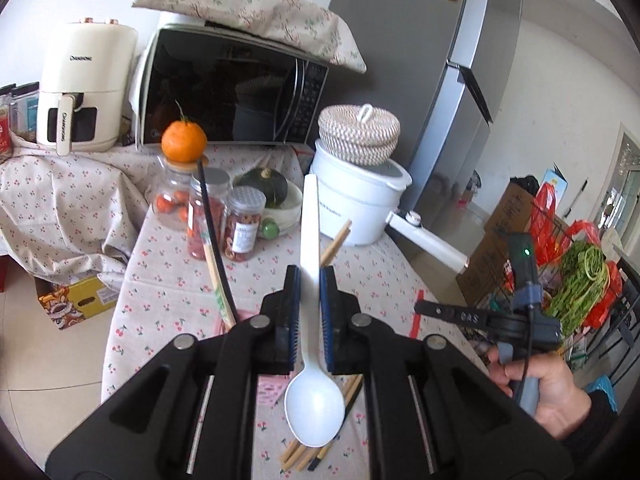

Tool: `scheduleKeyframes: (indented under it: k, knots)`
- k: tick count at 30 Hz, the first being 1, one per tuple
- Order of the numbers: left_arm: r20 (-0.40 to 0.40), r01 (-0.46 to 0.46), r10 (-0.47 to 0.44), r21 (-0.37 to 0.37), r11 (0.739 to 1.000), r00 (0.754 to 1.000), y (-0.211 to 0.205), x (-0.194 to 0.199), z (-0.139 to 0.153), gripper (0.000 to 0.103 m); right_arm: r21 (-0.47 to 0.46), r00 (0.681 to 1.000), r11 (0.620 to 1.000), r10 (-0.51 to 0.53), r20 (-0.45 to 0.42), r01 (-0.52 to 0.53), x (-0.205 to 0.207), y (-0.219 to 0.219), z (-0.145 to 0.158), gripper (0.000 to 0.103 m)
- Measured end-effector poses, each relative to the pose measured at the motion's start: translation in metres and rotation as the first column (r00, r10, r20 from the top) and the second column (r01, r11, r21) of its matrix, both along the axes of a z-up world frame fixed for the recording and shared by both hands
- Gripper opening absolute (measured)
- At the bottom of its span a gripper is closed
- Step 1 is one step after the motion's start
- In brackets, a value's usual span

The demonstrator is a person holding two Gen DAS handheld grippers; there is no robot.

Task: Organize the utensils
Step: 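Carry the white spoon toward the basket with the left tool while the right tool grasps the red spoon, then drop the white spoon into the basket with the left tool while the right tool drops the red spoon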

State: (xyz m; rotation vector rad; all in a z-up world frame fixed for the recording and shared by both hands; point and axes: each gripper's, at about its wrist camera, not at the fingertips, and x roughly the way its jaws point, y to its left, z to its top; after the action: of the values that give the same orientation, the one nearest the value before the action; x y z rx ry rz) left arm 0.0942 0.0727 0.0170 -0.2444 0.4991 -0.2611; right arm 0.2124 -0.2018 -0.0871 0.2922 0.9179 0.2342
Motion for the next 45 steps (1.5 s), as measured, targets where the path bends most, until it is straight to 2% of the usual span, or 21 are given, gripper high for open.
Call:
scheduleKeyframes:
  k: [4, 9, 16, 21, 24, 30, 34, 38, 42, 45]
  knots:
    - [0.106, -0.077, 0.077, -0.003, 0.997, 0.991, 0.003, 0.007, -0.005, 0.011, 0.01, 0.998, 1.0, 0.004, 0.065, -0.004, -0.018, -0.001, 0.02, 0.002]
    - [0.19, -0.151, 0.144, 0.025, 0.988, 0.971, -0.004, 0.017, -0.02, 0.011, 0.006, 0.994, 1.0, 0.018, 0.111, -0.018, -0.029, 0.003, 0.031, 0.002]
    - [0.174, -0.195, 0.18, 0.075, 0.978, 0.968, -0.009, 0.035, -0.045, 0.011, 0.02, 0.992, 0.999, 0.029, 0.126, -0.032, -0.026, 0.007, 0.032, 0.002]
    - [0.07, -0.149, 0.141, 0.122, 0.981, 0.987, -0.015, 0.041, -0.062, 0.015, 0.027, 0.99, 0.999, 0.042, 0.138, -0.047, -0.027, 0.011, 0.035, 0.002]
    - [0.01, -0.124, 0.124, 0.096, 0.988, 0.992, -0.01, 0.037, -0.061, 0.022, 0.042, 0.986, 0.997, 0.05, 0.156, -0.057, -0.03, 0.014, 0.041, 0.002]
    - [-0.121, -0.096, 0.104, 0.073, 0.993, 0.987, 0.002, 0.02, -0.05, 0.03, 0.08, 0.971, 0.993, 0.069, 0.231, -0.089, -0.042, 0.023, 0.065, 0.002]
    - [-0.226, -0.073, 0.1, 0.127, 0.989, 0.969, 0.011, 0.008, -0.048, 0.038, 0.122, 0.953, 0.987, 0.067, 0.296, -0.107, -0.051, 0.036, 0.083, 0.002]
    - [-0.338, -0.054, 0.105, 0.158, 0.986, 0.935, 0.031, 0.002, -0.053, 0.048, 0.166, 0.932, 0.979, 0.051, 0.358, -0.117, -0.053, 0.057, 0.1, 0.002]
    - [-0.429, -0.05, 0.106, 0.14, 0.989, 0.897, 0.052, -0.001, -0.068, 0.049, 0.208, 0.901, 0.97, 0.027, 0.433, -0.129, -0.053, 0.082, 0.114, 0.002]
    - [-0.47, -0.031, 0.095, 0.141, 0.989, 0.877, 0.06, -0.005, -0.075, 0.049, 0.213, 0.884, 0.968, 0.021, 0.466, -0.135, -0.05, 0.107, 0.115, 0.002]
